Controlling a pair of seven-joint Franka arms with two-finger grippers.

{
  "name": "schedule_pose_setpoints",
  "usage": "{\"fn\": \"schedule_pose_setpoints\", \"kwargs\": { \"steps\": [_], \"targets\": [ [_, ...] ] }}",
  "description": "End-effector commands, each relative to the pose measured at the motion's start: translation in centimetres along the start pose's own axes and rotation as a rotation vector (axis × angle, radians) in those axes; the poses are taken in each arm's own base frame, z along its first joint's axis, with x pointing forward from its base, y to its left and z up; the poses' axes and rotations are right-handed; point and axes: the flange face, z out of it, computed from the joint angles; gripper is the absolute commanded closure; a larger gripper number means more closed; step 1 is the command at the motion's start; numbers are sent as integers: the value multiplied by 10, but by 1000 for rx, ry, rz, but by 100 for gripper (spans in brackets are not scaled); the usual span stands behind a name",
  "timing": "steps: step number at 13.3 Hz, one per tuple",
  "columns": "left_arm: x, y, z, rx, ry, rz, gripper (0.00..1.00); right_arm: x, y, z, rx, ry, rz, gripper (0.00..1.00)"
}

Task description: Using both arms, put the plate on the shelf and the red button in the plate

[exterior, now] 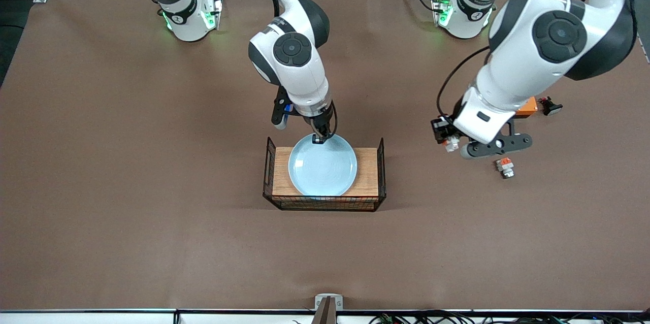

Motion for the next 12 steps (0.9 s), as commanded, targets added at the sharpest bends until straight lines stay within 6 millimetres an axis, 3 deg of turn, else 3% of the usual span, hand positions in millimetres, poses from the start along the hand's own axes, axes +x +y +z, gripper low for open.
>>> {"fn": "schedule_pose_setpoints", "kwargs": {
  "steps": [1, 3, 5, 9, 10, 12],
  "targets": [
    [-19, 38, 9, -12, -42, -67, 100, -6, -10, -10, 26, -17, 24, 29],
    [-23, 69, 16, -37, -54, -148, 100, -11, -17, -27, 46, -40, 19, 2],
    [-25, 101, 30, -62, -76, -245, 100, -11, -17, -31, 48, -41, 16, 1],
    [-40, 140, 62, -112, -77, -341, 100, -13, -16, -57, 30, -17, -28, 0],
    [-38, 147, 72, -137, -74, -387, 100, -11, -16, -68, 18, -2, -48, 0],
    [-41, 165, 92, -183, -72, -433, 100, -3, -11, -112, 8, 11, -139, 0]
  ]
}}
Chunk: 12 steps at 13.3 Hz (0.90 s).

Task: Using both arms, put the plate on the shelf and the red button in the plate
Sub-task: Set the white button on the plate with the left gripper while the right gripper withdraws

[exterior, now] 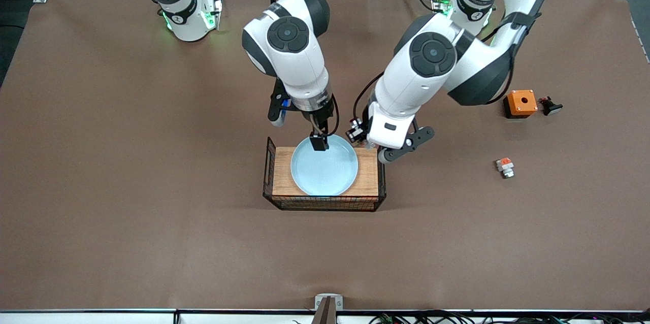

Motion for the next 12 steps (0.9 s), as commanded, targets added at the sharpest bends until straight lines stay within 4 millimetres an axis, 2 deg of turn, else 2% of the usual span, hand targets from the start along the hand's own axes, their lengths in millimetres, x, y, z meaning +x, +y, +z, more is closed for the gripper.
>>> {"fn": "schedule_pose_setpoints", "kwargs": {
  "steps": [1, 3, 5, 8, 10, 12],
  "targets": [
    [-4, 19, 22, -72, -16, -75, 100, 13, 4, -62, -6, 20, -130, 0],
    [-6, 26, 47, -100, -25, -97, 100, 43, -5, -99, -33, 43, -230, 0],
    [-16, 34, 69, -127, -32, -119, 100, 83, -15, -143, -57, 55, -371, 0],
    [-10, 36, 88, -168, -21, -124, 96, 148, -24, -195, -126, 77, -623, 0],
    [3, 37, 94, -210, -2, -137, 88, 208, -39, -227, -163, 65, -807, 0],
    [7, 35, 98, -212, 3, -141, 72, 267, -54, -246, -196, 40, -948, 0]
  ]
}}
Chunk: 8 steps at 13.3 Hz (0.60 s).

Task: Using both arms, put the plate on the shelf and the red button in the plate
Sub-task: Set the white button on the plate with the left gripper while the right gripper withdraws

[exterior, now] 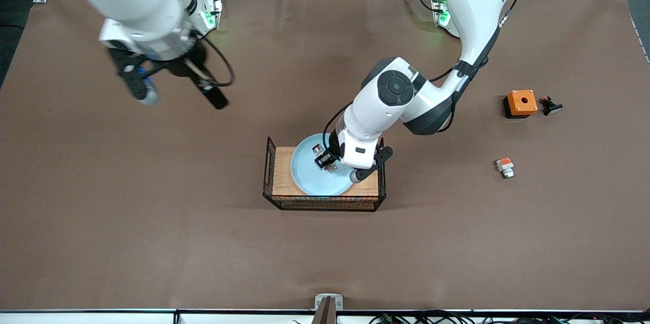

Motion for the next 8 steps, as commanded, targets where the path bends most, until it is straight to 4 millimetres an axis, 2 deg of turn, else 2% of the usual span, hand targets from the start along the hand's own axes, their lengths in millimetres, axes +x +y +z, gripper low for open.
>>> {"fn": "schedule_pose_setpoints", "kwargs": {
  "steps": [1, 2, 3, 5, 7, 8],
  "targets": [
    [4, 6, -1, -19, 17, 1, 40, 60, 52, -14, -20, -29, -204, 0],
    [5, 6, -3, -16, 44, 25, 0, 81, 70, -13, -19, -32, -263, 0],
    [4, 6, -6, -6, 74, 53, 0, 99, 86, -9, -17, -38, -313, 0],
    [3, 8, -27, 24, 110, 85, 0, 129, 113, 1, 4, -27, -411, 0],
    [10, 5, -54, 85, 125, 79, 0, 147, 134, 12, 28, 0, -474, 0],
    [14, 5, -78, 98, 141, 83, 0, 154, 142, 18, 38, 13, -505, 0]
  ]
}}
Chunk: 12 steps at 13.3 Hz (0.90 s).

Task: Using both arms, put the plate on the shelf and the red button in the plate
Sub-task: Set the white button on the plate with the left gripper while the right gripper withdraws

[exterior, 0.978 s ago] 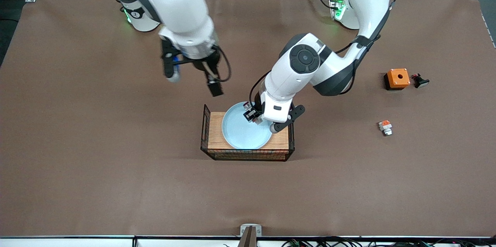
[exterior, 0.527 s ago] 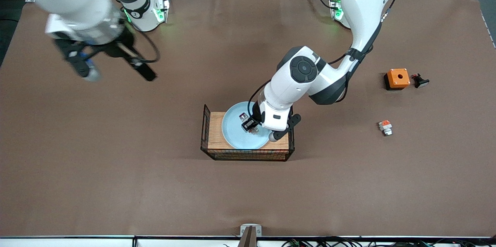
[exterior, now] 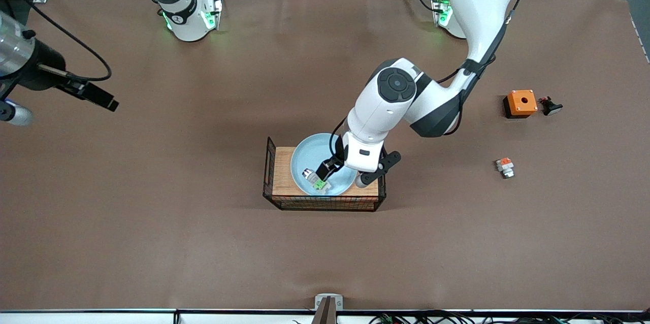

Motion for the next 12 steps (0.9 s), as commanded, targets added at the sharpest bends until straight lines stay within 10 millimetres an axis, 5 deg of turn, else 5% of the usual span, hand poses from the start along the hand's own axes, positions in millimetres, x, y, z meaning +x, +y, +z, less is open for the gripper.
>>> {"fn": "schedule_pose_setpoints", "kwargs": {
  "steps": [1, 4, 8, 12],
  "targets": [
    [22, -9, -68, 61, 64, 12, 0, -9, 31, 12, 20, 31, -81, 0],
    [47, -39, -143, 198, 85, 82, 0, 0, 43, 8, 20, 60, -128, 0],
    [105, -98, -245, 322, 93, 224, 0, 7, 51, -6, 11, 112, -159, 0],
    [138, -151, -314, 389, 53, 383, 0, 20, 55, -14, 2, 185, -222, 0]
  ]
}}
